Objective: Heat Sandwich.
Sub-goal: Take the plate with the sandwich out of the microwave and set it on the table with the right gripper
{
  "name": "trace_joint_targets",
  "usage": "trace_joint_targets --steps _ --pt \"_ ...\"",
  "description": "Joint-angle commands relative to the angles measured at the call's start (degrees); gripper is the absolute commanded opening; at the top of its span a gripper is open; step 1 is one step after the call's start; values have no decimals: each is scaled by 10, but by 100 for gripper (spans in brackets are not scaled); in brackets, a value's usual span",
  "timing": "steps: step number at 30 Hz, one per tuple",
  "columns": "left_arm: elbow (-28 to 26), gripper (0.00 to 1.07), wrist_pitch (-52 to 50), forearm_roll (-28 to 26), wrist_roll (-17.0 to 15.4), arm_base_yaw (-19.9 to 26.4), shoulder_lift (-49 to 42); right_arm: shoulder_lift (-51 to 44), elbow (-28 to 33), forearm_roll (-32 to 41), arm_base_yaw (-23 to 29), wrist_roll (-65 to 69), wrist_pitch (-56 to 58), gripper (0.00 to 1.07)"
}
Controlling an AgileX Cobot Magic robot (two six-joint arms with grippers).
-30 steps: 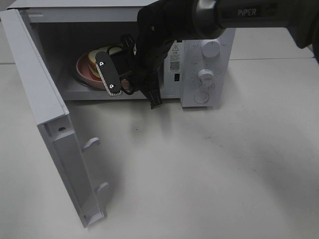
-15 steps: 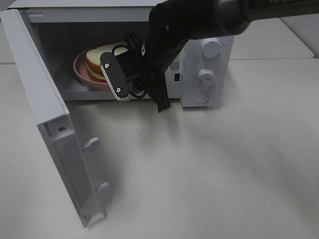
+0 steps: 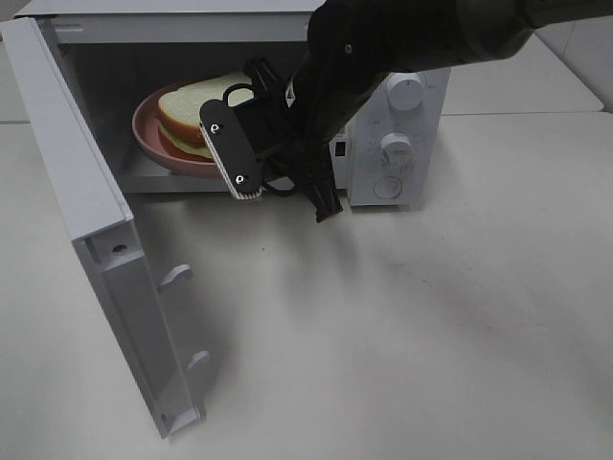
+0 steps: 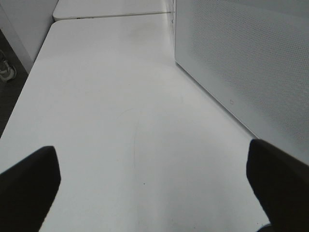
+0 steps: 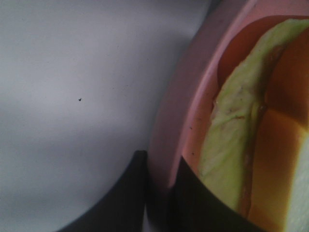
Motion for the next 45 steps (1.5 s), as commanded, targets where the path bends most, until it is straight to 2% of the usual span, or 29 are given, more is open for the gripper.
trace_joint_targets --steps 1,17,30,45 --pt "2 101 -7 2 -2 1 -14 -29 21 -7 -6 9 -7 0" --pt "2 101 -7 2 -2 1 -14 -113 129 -11 7 3 -42 0" --pt "2 101 -7 2 -2 1 -14 -219 239 -13 7 3 -35 0" --pt "2 101 -7 2 -2 1 -14 -334 333 -23 7 3 -2 0"
